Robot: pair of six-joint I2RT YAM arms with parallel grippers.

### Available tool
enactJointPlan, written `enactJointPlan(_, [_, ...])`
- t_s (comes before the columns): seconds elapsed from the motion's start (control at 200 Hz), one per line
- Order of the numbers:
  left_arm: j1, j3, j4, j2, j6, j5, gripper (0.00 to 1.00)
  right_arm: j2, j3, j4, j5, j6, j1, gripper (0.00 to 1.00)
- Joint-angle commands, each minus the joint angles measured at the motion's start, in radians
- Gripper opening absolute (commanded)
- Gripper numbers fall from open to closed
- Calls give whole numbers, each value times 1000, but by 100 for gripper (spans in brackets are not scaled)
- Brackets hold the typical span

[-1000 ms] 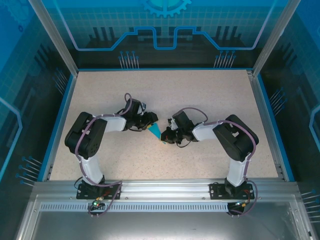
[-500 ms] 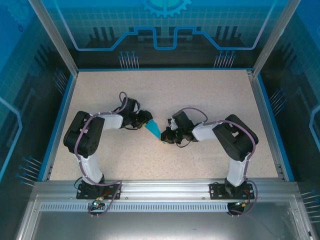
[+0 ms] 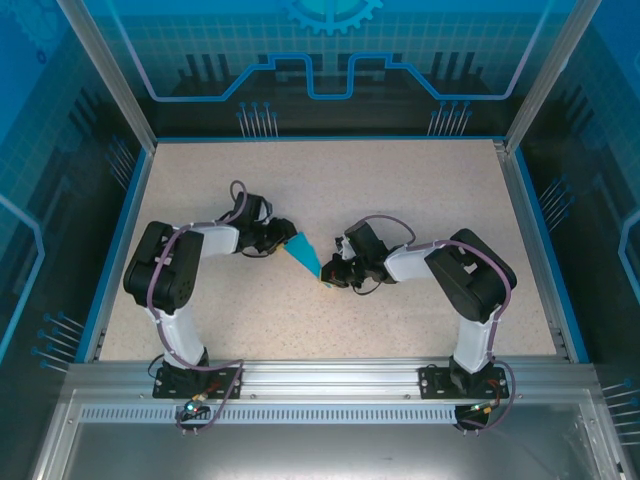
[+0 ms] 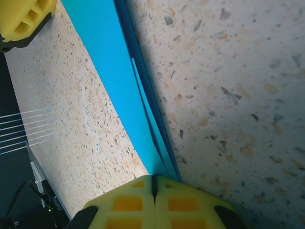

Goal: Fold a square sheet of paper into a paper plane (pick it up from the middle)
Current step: Fold the wing for the fifth time at the center of the table, then turn over a paper plane at the center of the table.

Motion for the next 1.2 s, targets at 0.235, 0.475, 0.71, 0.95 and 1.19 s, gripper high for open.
enactJointPlan(0.235, [51, 52, -106, -14, 72, -55, 43, 43, -57, -109, 28, 18, 17, 0])
enactJointPlan(0.475, [45, 78, -198, -140, 62, -56, 49, -54, -73, -22, 15, 9, 56, 2])
enactJointPlan(0.71, [-45, 113, -446, -273, 63, -223, 58, -276, -71, -119, 113, -105, 46, 12])
enactJointPlan(0.95, [-228, 174, -546, -206, -3, -319, 63, -212, 55, -235, 90, -248, -77, 21])
enactJointPlan(1.19, [-280, 282, -650, -62, -19, -367, 63, -76, 176, -258, 37, -310, -71, 30])
